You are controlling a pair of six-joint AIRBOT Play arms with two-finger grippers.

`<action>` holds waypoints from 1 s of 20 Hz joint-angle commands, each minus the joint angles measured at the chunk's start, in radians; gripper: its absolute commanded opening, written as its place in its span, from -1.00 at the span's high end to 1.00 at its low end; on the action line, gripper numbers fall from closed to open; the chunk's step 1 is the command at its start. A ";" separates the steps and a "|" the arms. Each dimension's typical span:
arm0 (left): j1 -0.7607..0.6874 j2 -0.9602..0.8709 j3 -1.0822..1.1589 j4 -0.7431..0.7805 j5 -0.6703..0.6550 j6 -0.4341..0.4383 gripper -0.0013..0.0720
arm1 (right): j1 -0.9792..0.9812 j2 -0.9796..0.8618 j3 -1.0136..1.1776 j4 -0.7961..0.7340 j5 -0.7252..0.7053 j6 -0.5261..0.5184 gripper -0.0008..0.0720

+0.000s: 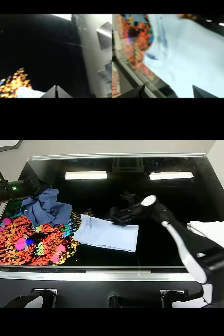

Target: Fold the shirts.

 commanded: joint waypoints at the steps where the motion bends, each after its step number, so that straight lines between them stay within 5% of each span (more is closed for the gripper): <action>1: -0.001 0.002 -0.010 0.048 -0.003 0.001 0.89 | -0.187 0.108 -0.005 -0.398 0.245 0.115 -0.84; 3: -0.002 0.002 -0.010 0.047 -0.003 0.000 0.89 | -0.260 0.123 -0.075 -0.566 0.332 0.172 -0.84; 10: -0.002 0.002 -0.010 0.047 -0.004 0.000 0.89 | -0.170 0.087 -0.416 -0.211 -0.027 0.137 -0.79; 12: -0.002 0.002 -0.010 0.047 -0.004 0.000 0.89 | -0.124 0.075 -0.416 -0.132 -0.098 0.119 -0.33; 14: -0.002 0.002 -0.010 0.047 -0.004 0.000 0.89 | -0.117 0.076 -0.394 -0.022 -0.109 0.049 0.81; 17: -0.002 0.002 -0.010 0.048 -0.004 0.000 0.89 | -0.204 0.093 -0.232 0.024 0.055 -0.043 0.84; 20: -0.002 0.002 -0.010 0.048 -0.004 0.000 0.89 | -0.391 0.166 -0.019 -0.013 0.156 0.034 0.84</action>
